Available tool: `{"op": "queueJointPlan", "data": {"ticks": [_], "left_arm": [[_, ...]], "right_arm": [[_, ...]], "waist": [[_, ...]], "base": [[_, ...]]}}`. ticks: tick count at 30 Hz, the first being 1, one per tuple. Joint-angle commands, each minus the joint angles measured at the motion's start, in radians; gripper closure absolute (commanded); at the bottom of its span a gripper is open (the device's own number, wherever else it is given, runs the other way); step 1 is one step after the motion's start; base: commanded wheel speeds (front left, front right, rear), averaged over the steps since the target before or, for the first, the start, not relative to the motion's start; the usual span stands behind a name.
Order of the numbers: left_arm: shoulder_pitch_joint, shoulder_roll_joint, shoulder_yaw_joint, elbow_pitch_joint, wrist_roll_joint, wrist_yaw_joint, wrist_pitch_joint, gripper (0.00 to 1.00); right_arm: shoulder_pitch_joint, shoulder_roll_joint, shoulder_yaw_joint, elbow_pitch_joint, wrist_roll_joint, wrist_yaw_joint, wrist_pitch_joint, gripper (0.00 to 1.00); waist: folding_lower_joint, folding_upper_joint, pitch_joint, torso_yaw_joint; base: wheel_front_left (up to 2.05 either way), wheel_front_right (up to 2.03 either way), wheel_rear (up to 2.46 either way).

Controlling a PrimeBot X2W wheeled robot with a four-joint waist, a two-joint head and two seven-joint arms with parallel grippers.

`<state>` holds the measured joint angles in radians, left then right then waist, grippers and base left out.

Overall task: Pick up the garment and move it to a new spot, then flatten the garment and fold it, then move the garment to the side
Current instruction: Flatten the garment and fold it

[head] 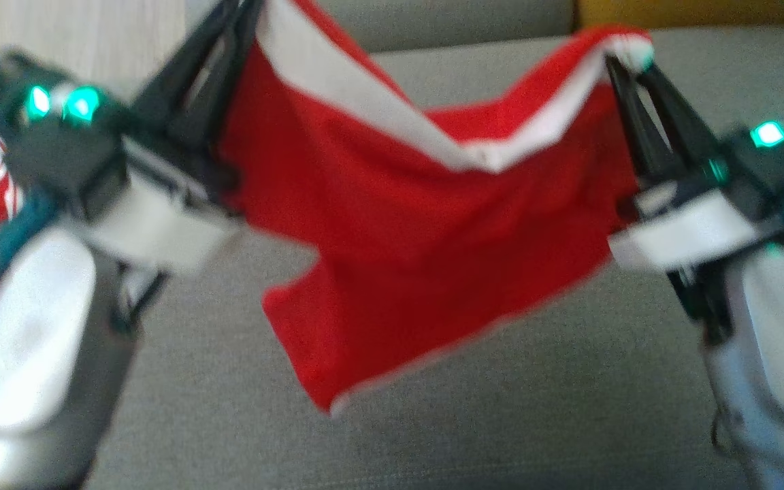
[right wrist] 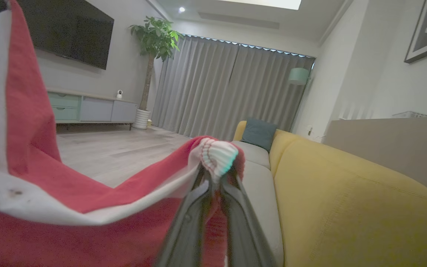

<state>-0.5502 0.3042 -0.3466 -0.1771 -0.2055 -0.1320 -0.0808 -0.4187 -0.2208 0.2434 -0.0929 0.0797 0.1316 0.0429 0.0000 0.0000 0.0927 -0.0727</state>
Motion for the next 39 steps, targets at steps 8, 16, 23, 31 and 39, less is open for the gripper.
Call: {"op": "queueJointPlan", "data": {"ticks": [8, 16, 23, 31, 39], "left_arm": [[-0.511, 0.039, -0.013, 0.347, 0.012, 0.001, -0.081, 1.00], [-0.705, -0.093, 0.027, 0.609, -0.020, 0.039, -0.175, 1.00], [-0.600, -0.157, 0.075, 0.667, -0.115, 0.020, -0.180, 1.00], [-0.382, -0.163, 0.141, 0.516, -0.158, 0.004, -0.181, 1.00], [-0.073, -0.153, 0.150, 0.233, -0.151, 0.002, -0.181, 1.00]], "right_arm": [[-0.529, 0.067, 0.030, 0.420, -0.055, -0.001, -0.184, 1.00], [-0.773, 0.134, -0.072, 0.787, -0.168, -0.001, -0.295, 1.00], [-0.728, 0.155, -0.047, 0.925, -0.190, -0.001, -0.304, 1.00], [-0.562, 0.156, -0.047, 0.824, -0.130, -0.001, -0.304, 1.00], [-0.302, 0.149, -0.049, 0.571, -0.025, -0.001, -0.305, 1.00]], "waist": [[0.0000, 0.0000, 0.207, 0.032], [0.0000, 0.0000, 0.330, 0.091], [0.0000, 0.0000, 0.402, 0.113], [0.0000, 0.0000, 0.405, 0.093], [0.0000, 0.0000, 0.324, 0.070]], "base": [[0.00, 0.00, 0.00], [0.00, 0.00, 0.00], [0.00, 0.00, 0.00], [0.00, 0.00, 0.00], [0.00, 0.00, 0.00]]}}
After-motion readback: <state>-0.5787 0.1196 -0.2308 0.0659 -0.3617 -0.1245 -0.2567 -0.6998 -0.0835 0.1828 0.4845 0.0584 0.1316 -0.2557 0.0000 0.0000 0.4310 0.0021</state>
